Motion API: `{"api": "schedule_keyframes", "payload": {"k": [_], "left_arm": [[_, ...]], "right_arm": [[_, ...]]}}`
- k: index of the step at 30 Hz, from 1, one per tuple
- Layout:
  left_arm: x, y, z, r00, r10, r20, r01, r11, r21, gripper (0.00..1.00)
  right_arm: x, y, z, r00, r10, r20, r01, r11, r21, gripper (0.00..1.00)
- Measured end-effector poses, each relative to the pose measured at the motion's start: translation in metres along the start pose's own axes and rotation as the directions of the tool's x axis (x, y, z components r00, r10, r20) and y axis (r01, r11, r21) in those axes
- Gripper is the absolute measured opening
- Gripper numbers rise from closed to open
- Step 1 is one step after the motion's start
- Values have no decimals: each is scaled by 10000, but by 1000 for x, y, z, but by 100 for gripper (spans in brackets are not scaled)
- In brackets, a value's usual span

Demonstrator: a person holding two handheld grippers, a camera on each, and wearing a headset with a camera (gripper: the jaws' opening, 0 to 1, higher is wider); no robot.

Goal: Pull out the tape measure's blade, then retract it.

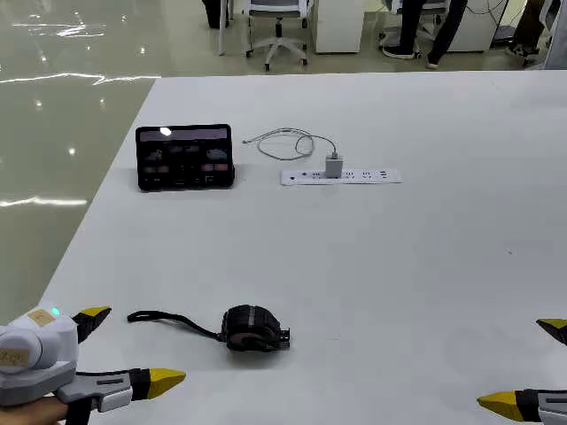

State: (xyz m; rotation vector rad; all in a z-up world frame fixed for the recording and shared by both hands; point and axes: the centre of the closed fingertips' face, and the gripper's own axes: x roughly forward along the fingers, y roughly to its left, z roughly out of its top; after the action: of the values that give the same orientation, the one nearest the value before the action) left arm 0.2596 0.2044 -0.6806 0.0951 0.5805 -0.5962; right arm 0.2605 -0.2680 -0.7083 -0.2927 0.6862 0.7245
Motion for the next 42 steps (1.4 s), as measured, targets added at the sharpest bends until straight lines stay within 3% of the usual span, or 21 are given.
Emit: {"api": "schedule_keyframes", "payload": {"k": [18, 28, 42], "left_arm": [[3, 2, -3, 10000, 20, -63, -21, 9999, -98, 100], [5, 5, -2, 9997, -120, -225, 126, 9996, 240, 100], [19, -4, -9, 9966, -550, -621, 595, 9956, 728, 100]], "right_arm": [[-3, -1, -6, 9999, -23, -141, 22, 10000, -48, 100], [1, 1, -1, 10000, 21, -11, -21, 9998, -205, 100], [15, 9, 7, 9992, 288, 263, -274, 9984, -503, 100]]}}
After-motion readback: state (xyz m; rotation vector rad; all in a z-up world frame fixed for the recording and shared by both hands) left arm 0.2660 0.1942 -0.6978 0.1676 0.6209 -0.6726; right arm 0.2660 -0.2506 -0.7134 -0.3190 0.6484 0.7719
